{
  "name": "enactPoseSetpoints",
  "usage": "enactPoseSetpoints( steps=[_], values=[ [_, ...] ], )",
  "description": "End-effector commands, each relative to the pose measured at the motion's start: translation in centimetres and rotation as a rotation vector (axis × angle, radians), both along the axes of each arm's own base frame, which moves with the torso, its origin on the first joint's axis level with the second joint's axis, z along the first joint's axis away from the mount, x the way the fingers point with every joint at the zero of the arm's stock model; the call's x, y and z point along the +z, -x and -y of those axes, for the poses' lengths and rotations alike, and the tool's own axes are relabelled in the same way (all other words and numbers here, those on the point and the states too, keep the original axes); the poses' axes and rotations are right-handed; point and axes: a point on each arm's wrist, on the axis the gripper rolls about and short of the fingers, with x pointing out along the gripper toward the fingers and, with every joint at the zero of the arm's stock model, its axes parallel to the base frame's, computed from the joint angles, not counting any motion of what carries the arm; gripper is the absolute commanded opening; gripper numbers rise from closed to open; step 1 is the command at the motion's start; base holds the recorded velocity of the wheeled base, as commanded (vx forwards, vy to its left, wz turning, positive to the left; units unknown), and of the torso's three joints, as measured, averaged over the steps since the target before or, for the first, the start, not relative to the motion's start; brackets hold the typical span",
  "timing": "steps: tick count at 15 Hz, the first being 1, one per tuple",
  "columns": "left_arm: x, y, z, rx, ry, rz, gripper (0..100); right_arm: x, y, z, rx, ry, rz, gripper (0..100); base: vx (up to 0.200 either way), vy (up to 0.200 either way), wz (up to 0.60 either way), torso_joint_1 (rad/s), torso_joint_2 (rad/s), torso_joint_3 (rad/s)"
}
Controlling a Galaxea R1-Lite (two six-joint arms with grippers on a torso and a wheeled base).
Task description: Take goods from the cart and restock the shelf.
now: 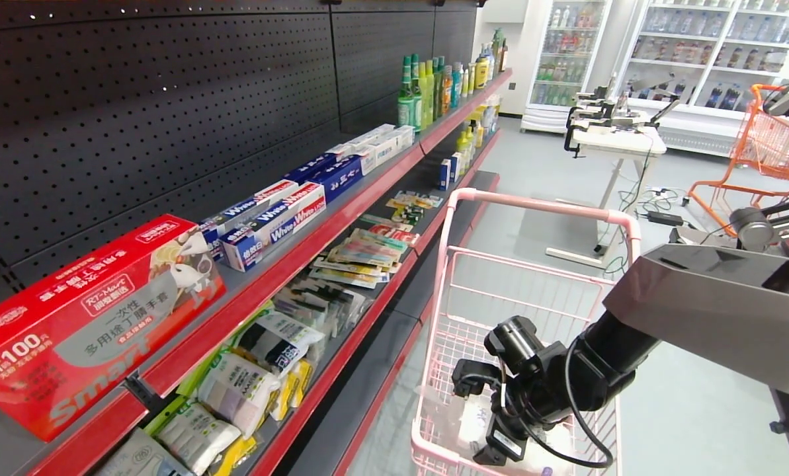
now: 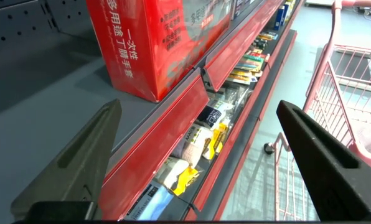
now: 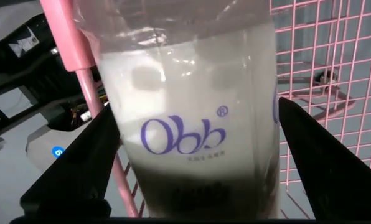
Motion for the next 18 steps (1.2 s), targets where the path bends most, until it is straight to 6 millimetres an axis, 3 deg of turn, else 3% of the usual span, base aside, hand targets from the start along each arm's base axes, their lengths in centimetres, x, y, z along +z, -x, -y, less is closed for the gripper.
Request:
enactPoseSetpoints(
  steps=[1, 18],
  values=[
    [0.0, 0.0, 0.0, 0.0, 0.001, 0.001, 100, -0.2, 0.0, -0.1, 0.005, 0.002, -0.004, 100, 0.0, 0.0, 0.0, 0.0, 0.0, 0.0],
    [0.0, 0.0, 0.0, 0.0, -0.001, 0.001, 100, -0.2, -0.7, -1.0, 0.123, 0.068, 0.066, 100, 0.0, 0.0, 0.0, -0.013, 0.03, 0.016]
  ],
)
